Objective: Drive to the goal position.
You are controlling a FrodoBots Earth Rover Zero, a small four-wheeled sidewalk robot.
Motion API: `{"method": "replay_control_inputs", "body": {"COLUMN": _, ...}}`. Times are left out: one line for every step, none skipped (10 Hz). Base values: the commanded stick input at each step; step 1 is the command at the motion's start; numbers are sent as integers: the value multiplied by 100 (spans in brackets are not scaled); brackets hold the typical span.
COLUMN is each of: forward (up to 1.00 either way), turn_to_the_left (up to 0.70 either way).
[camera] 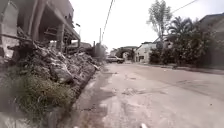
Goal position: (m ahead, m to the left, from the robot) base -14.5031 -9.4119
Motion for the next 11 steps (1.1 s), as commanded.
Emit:
{"method": "replay_control_inputs", "body": {"forward": 5, "turn_to_the_left": 0}}
{"method": "replay_control_inputs", "body": {"forward": 4, "turn_to_the_left": 0}}
{"method": "replay_control_inputs", "body": {"forward": 4, "turn_to_the_left": 0}}
{"method": "replay_control_inputs", "body": {"forward": 4, "turn_to_the_left": 0}}
{"method": "replay_control_inputs", "body": {"forward": 4, "turn_to_the_left": 0}}
{"method": "replay_control_inputs", "body": {"forward": 4, "turn_to_the_left": 0}}
{"method": "replay_control_inputs", "body": {"forward": 4, "turn_to_the_left": 0}}
{"method": "replay_control_inputs", "body": {"forward": 4, "turn_to_the_left": 0}}
{"method": "replay_control_inputs", "body": {"forward": 4, "turn_to_the_left": 0}}
{"method": "replay_control_inputs", "body": {"forward": 5, "turn_to_the_left": 0}}
{"method": "replay_control_inputs", "body": {"forward": 5, "turn_to_the_left": 0}}
